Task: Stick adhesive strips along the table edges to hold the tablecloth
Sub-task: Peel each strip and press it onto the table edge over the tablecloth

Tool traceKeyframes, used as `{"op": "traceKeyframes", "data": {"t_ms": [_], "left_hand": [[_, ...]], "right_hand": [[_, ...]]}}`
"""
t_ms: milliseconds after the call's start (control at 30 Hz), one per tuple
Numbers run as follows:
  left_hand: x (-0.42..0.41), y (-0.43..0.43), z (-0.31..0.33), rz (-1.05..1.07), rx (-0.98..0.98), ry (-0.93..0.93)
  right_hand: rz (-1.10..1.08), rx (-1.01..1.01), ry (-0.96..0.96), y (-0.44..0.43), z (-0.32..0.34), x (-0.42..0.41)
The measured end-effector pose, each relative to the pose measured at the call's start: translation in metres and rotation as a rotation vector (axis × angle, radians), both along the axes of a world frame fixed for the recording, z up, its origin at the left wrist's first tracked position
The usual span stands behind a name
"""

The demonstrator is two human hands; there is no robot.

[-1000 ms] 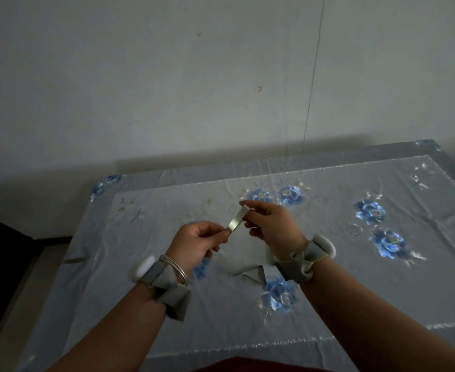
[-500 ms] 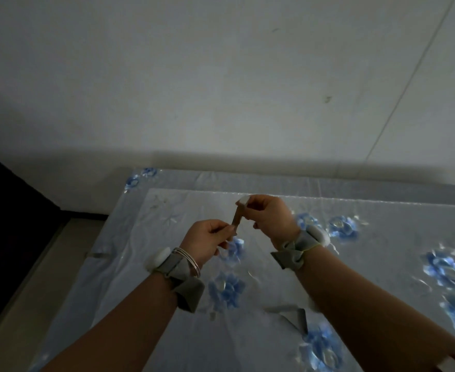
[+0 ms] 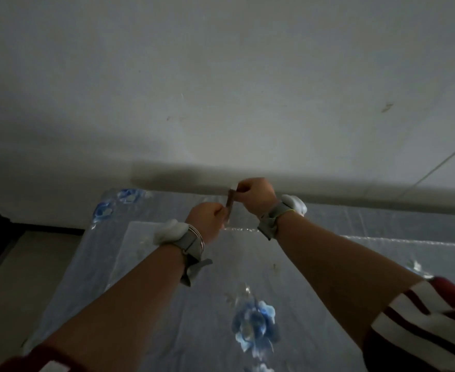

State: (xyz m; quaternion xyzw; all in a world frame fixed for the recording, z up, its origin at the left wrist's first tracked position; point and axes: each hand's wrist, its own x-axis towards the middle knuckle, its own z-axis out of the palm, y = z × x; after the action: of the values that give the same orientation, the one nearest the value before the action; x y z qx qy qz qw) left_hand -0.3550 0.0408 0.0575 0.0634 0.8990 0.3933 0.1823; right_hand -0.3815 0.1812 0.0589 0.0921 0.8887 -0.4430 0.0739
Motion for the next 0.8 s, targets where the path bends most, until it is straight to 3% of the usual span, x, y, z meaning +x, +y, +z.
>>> {"op": "traceKeyframes", "data": {"t_ms": [267, 367, 567, 700, 800], "left_hand": [[-0.059, -0.009, -0.035, 0.106, 0.008, 0.01], [-0.069, -0.009, -0.042, 0.12, 0.044, -0.067], [-0.077, -0.005, -0.048, 0.136, 0.068, -0.053], [-0.074, -0.01, -0.05, 0.153, 0.173, -0.09], [-0.073, -0.009, -0.051, 0.133, 0.134, -0.034]], "right_hand": [[0.062, -0.015, -0.057, -0.013, -0.039, -0.07], [0.068, -0.076, -0.114, -0.012, -0.046, -0.077], [-0.033, -0.172, -0.259, -0.009, -0.055, -0.086], [-0.086, -0.253, -0.277, -0.01, -0.056, -0.086], [-0.117, -0.285, -0.258, -0.011, -0.059, -0.086]]}}
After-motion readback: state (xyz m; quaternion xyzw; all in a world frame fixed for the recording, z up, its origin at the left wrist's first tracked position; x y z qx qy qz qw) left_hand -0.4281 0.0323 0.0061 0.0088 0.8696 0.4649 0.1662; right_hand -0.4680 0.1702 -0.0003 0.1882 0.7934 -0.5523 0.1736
